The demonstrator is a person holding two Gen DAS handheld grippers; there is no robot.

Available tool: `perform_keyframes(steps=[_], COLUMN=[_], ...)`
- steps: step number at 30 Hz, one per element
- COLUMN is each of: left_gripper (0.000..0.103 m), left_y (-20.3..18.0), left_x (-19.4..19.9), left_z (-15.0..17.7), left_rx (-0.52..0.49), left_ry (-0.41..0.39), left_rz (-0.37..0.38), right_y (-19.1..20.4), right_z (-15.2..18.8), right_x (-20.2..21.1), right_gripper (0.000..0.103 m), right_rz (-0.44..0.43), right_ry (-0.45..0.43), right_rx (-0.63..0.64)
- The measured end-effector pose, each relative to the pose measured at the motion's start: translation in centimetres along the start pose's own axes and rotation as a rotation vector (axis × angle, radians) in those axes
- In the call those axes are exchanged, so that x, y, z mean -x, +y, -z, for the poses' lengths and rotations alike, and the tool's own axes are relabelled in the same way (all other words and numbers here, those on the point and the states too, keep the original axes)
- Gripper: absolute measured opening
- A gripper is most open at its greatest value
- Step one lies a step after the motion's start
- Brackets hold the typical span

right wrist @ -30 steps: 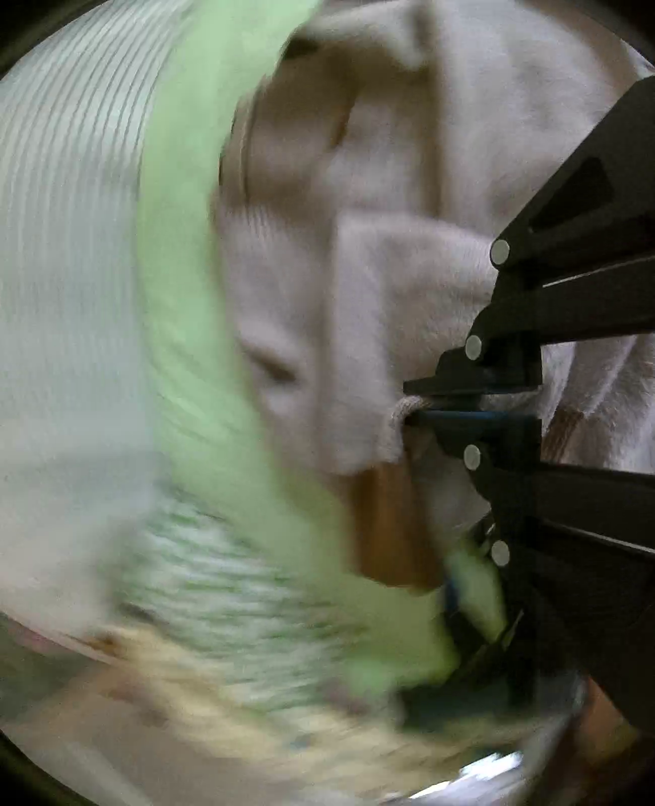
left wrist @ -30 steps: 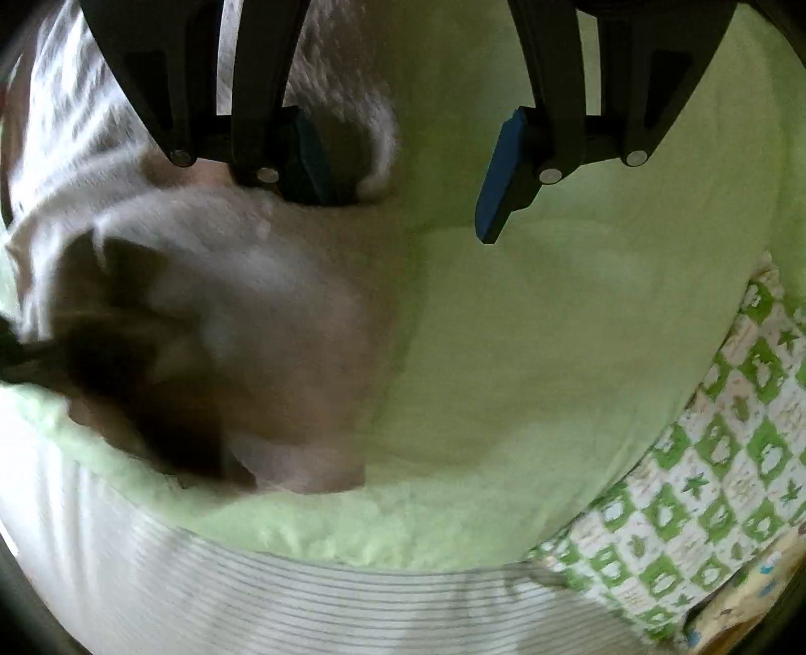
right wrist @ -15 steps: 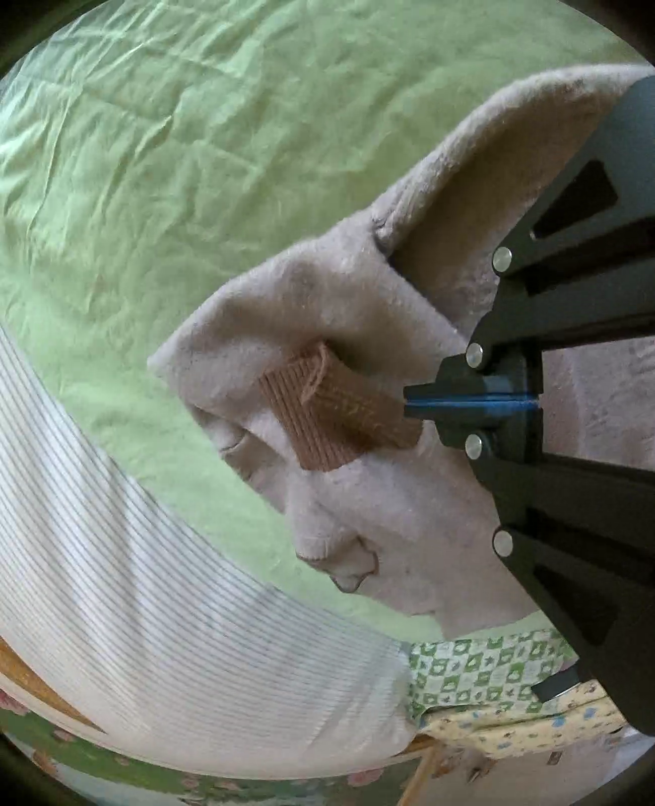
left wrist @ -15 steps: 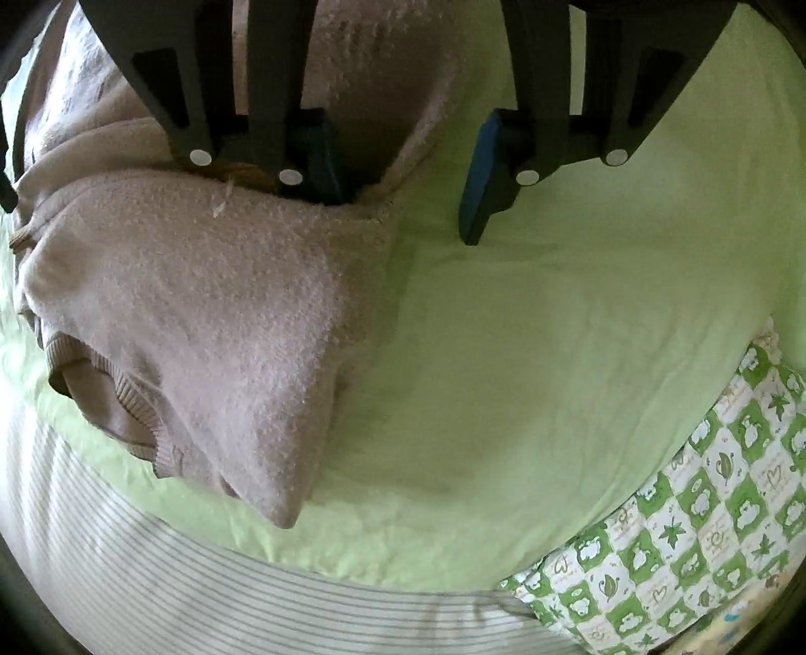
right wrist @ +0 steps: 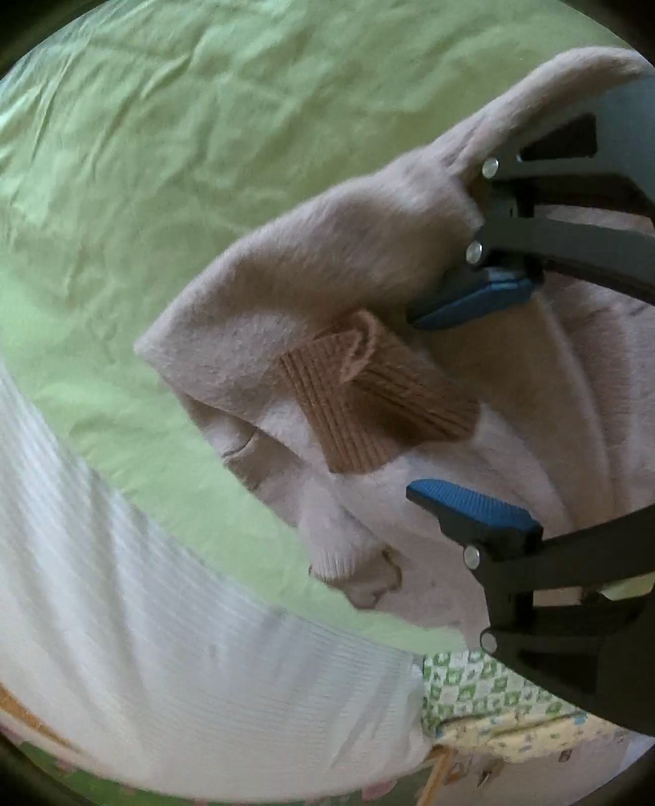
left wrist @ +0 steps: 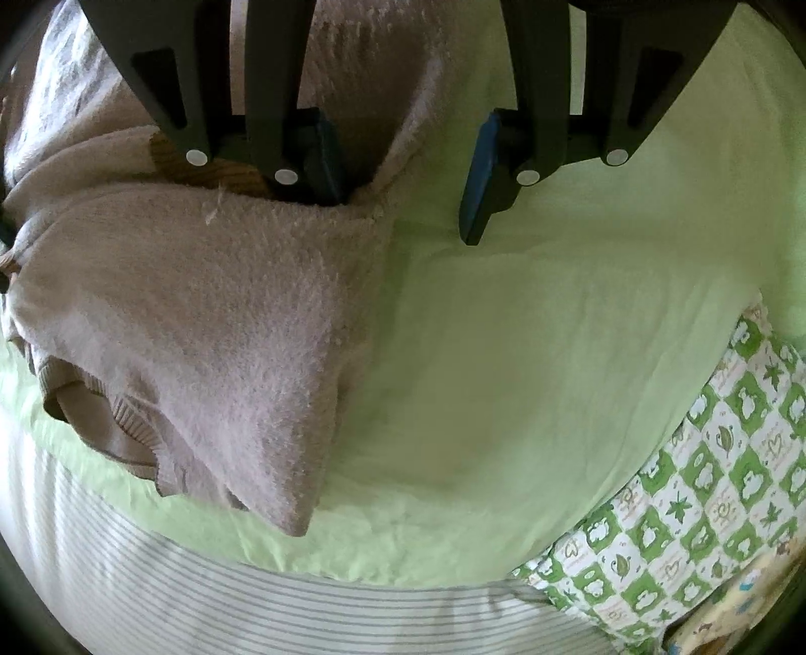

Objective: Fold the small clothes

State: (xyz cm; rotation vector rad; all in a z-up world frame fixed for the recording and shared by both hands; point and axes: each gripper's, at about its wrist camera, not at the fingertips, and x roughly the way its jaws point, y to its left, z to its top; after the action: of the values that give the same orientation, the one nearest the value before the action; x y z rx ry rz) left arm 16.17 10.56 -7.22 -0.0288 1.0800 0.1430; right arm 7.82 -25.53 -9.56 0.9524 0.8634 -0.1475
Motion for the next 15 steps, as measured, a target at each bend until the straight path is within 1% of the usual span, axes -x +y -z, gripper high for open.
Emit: perform_keyframes(steps=[1,2,3,4,7,9,11,12,15], left_gripper=[0.045,0.044,0.043,0.042,0.042,0.042,0.042,0.041,0.039], left_y=[-0.1,-0.2,-0.2,-0.2,0.0,0.0,-0.2,-0.4,-0.7], left_x=[-0.1,-0.1,0.0,0.1,0.2,0.2,0.2,0.2,0.1], left_z=[-0.1,-0.1,-0.2,-0.3,-0.4,-0.2,0.0,0.1,0.2], left_rx=[-0.003,-0.003,-0.001,0.002,0.013,0.018,0.009,0.001,-0.009], left_ry=[-0.001,-0.002,-0.003,-0.004,-0.008,-0.007,-0.003,-0.003,0.0], left_rz=[-0.005,-0.007,-0.006,-0.003,0.001,0.011,0.014,0.014,0.01], right_y=[0.1,0.1,0.3,0.7,2.1,2.0,0.7,-0.4,-3.5], right_z=[-0.2,-0.3,-0.3,-0.3,0.2,0.6,1.0,1.2,1.7], right_x=[-0.6,-1.0,-0.8,0.3,5.3,7.8,8.6,8.2,6.5], right_gripper=[0.029,0.007,0.007,0.007,0.007,0.007,0.007,0.007,0.007], right_rz=[-0.001,-0.003,-0.013,-0.041,-0.135,-0.161,-0.142,-0.108,-0.051], right_ry=[0.02,0.038,0.037,0.008,-0.08,-0.102,-0.087,-0.069,-0.019], right_rx=[-0.002,-0.009,-0.009,0.008,0.091,0.115,0.117,0.124,0.054])
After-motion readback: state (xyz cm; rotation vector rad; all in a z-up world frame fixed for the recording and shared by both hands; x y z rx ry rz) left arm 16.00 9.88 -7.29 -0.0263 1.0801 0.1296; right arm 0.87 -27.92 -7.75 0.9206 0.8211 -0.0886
